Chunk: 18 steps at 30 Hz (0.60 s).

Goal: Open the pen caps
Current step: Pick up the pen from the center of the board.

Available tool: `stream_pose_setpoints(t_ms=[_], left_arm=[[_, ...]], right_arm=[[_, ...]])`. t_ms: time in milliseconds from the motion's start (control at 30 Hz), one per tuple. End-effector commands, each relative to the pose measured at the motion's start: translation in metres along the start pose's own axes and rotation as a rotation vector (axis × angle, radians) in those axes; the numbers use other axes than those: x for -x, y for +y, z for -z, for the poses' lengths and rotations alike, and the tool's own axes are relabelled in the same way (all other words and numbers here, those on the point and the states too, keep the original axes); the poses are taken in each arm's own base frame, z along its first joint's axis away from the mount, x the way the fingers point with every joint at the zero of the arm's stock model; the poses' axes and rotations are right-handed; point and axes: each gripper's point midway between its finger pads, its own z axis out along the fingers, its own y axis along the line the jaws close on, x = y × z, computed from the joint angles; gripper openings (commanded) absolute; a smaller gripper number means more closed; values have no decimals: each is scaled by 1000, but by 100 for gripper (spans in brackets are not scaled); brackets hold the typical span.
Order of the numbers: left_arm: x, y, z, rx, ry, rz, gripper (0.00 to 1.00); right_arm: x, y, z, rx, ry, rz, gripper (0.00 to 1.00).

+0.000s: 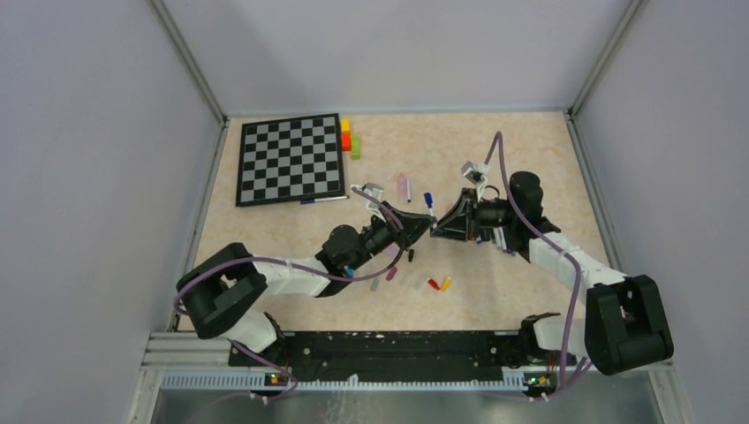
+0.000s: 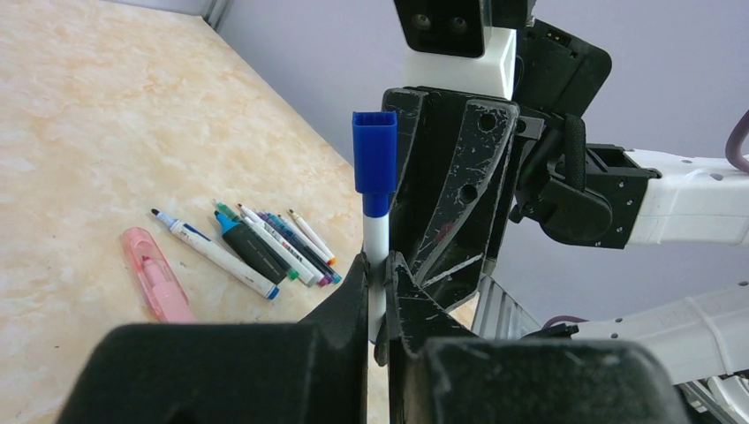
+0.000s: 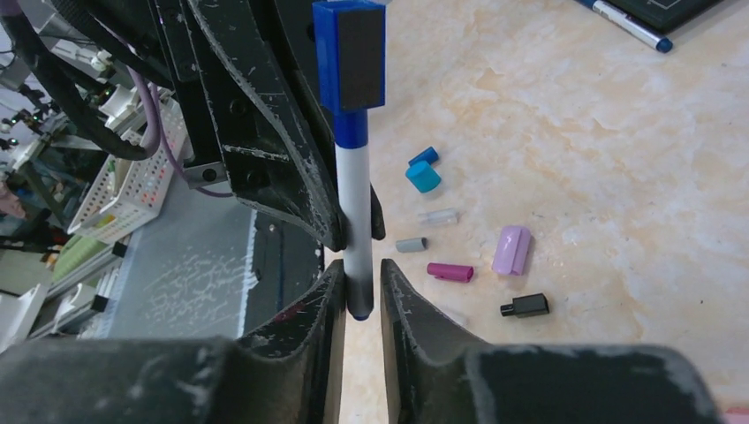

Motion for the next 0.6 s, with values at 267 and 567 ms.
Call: stream_pose_setpoints(t_ms=[267, 567], left_arm=[[39, -17, 1, -19, -145, -67, 50], [76, -29, 46, -51, -196, -172, 99]], right_arm=[[12, 11, -2, 56, 32, 156, 0], [-1, 28, 3, 188, 93, 224, 0]])
